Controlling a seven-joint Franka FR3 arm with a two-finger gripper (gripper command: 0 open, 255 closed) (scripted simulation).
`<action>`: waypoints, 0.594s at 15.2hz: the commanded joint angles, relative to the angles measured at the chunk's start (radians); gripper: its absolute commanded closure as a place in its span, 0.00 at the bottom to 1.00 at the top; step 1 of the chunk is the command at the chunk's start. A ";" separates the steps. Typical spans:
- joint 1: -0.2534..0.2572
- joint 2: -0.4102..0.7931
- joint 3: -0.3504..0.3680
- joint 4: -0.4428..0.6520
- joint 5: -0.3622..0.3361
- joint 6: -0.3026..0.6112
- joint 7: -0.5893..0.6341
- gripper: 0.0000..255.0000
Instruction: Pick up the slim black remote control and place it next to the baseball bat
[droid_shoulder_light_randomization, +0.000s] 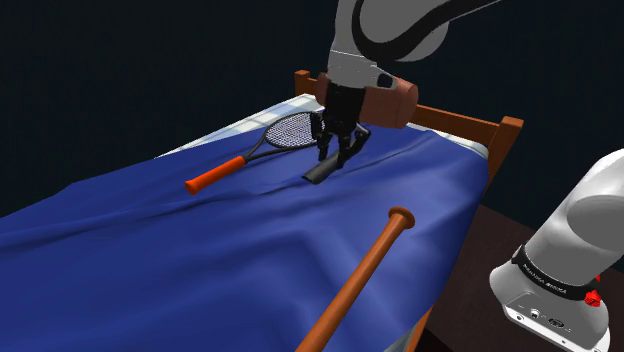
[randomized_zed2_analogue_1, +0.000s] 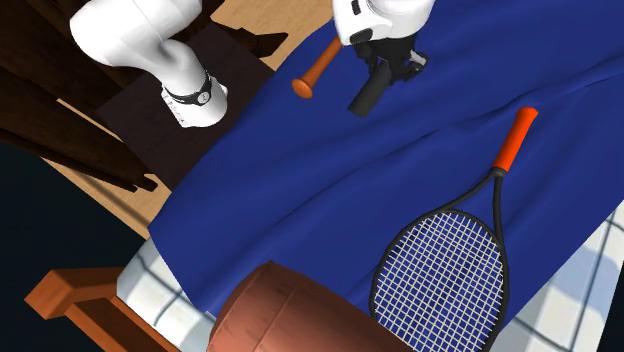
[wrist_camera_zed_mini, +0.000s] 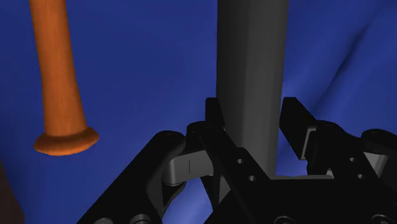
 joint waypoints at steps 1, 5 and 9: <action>0.027 -0.041 0.024 -0.032 0.026 0.004 0.035 1.00; 0.062 -0.080 0.061 -0.073 0.058 0.025 0.080 1.00; 0.063 -0.056 0.074 -0.108 0.063 0.083 0.072 1.00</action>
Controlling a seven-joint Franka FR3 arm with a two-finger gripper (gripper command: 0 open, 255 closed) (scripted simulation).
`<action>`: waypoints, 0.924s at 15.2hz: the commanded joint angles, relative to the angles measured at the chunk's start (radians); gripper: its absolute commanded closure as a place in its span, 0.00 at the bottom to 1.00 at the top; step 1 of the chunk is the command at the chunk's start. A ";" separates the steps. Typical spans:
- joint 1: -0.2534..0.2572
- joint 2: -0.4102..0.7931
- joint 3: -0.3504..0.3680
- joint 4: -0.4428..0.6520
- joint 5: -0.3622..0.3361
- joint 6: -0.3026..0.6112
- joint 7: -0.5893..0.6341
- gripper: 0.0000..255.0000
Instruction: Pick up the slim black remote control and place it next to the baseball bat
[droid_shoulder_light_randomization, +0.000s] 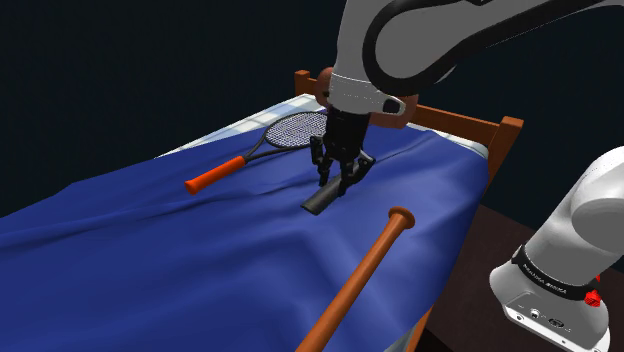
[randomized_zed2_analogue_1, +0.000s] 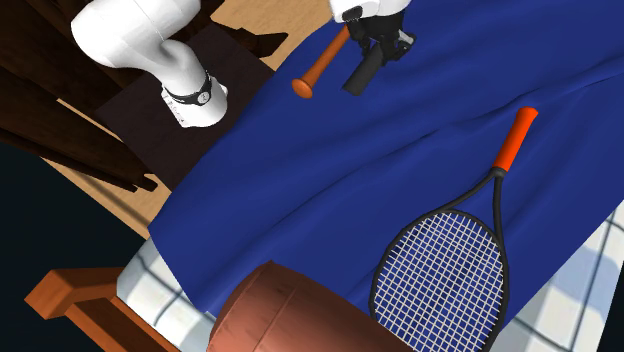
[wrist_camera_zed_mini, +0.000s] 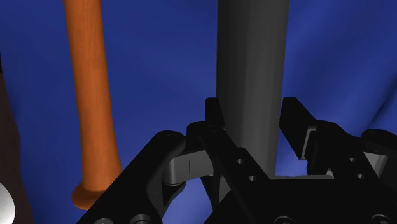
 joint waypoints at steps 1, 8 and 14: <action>0.000 0.014 0.007 -0.014 0.001 0.029 -0.002 1.00; 0.000 0.071 0.030 -0.066 0.005 0.135 -0.014 1.00; -0.002 0.133 0.049 -0.102 0.002 0.230 -0.020 1.00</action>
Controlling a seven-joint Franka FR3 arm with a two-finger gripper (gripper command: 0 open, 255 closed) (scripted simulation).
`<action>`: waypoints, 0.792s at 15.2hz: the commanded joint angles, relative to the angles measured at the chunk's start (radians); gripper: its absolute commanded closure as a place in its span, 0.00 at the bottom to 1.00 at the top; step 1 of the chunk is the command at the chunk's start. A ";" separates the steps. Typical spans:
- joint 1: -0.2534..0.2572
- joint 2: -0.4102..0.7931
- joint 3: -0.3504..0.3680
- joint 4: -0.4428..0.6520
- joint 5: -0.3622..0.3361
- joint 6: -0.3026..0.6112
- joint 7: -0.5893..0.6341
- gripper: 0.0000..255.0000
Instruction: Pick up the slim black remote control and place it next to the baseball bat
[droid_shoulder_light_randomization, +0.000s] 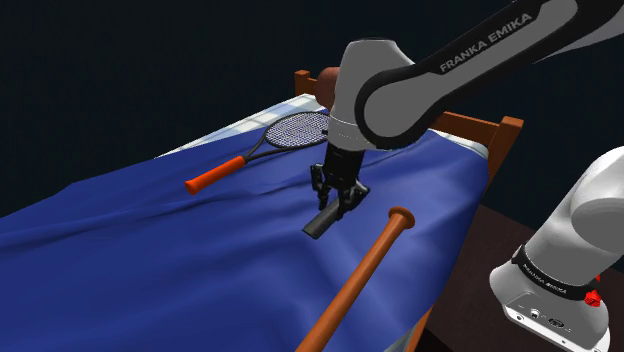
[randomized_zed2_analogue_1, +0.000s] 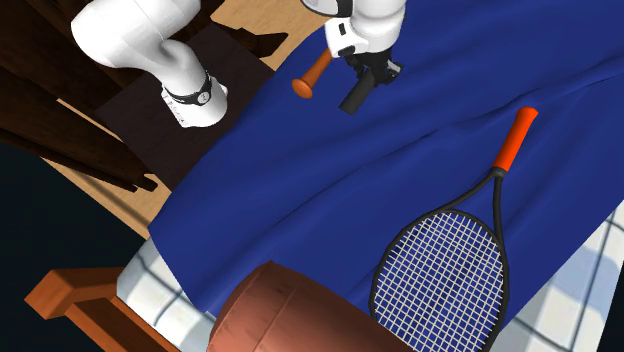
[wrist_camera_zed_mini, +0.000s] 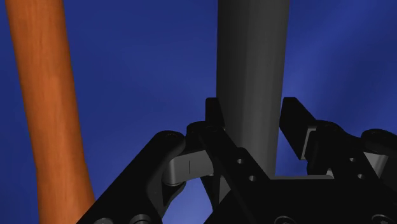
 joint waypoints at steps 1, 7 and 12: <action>0.000 0.021 0.007 -0.011 -0.002 0.032 0.000 1.00; -0.003 0.089 0.022 -0.036 -0.016 0.121 0.001 1.00; -0.002 0.089 0.022 -0.036 -0.016 0.121 0.001 1.00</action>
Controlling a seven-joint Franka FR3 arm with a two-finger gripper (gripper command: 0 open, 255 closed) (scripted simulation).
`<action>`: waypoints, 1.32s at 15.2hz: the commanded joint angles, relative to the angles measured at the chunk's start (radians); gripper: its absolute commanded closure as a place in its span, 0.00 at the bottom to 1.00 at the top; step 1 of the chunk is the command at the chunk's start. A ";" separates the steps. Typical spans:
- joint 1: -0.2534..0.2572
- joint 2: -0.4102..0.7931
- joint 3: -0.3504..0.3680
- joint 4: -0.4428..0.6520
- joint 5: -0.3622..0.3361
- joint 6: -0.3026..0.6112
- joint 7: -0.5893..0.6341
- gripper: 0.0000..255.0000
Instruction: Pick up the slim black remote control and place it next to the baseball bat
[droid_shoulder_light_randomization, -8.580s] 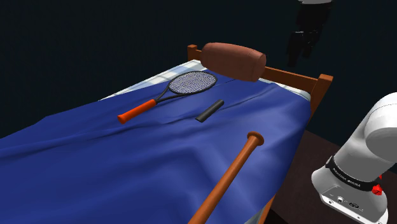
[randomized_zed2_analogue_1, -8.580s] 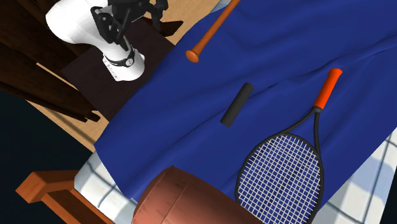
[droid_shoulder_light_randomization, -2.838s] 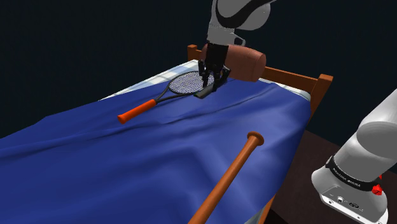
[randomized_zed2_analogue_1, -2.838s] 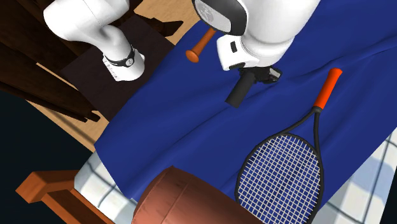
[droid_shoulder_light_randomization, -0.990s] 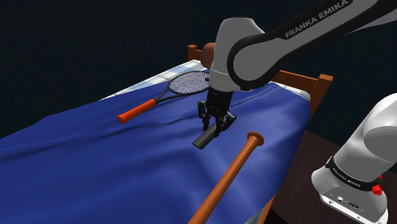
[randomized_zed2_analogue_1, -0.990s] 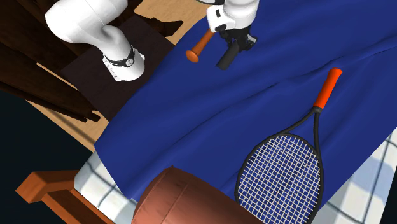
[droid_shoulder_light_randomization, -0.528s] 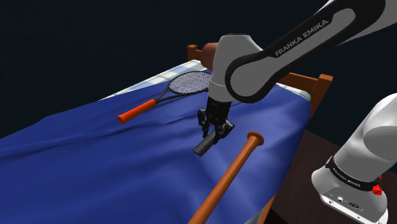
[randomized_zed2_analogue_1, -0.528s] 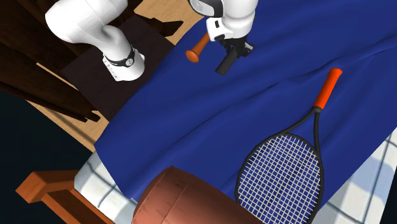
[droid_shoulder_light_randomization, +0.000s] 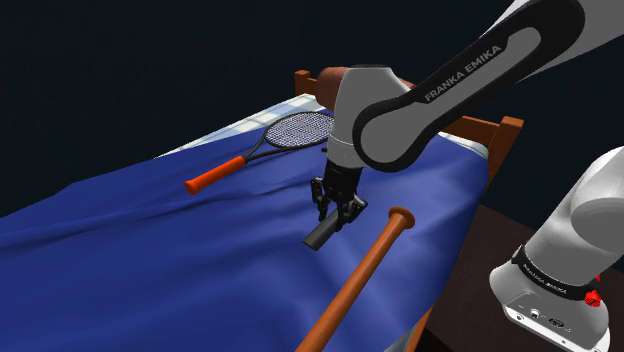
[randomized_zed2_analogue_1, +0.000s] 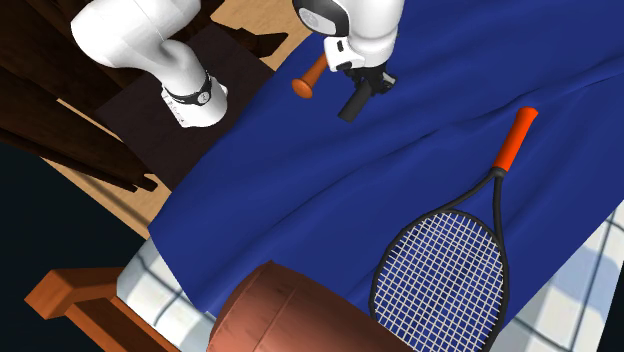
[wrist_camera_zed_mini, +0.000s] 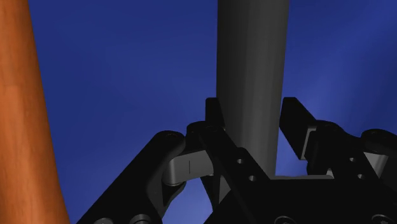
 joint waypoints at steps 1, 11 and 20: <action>0.000 0.000 0.000 0.000 0.000 0.000 0.000 1.00; -0.002 -0.103 -0.031 0.023 0.026 -0.126 -0.023 0.00; -0.001 -0.127 -0.042 0.030 0.029 -0.158 -0.026 0.00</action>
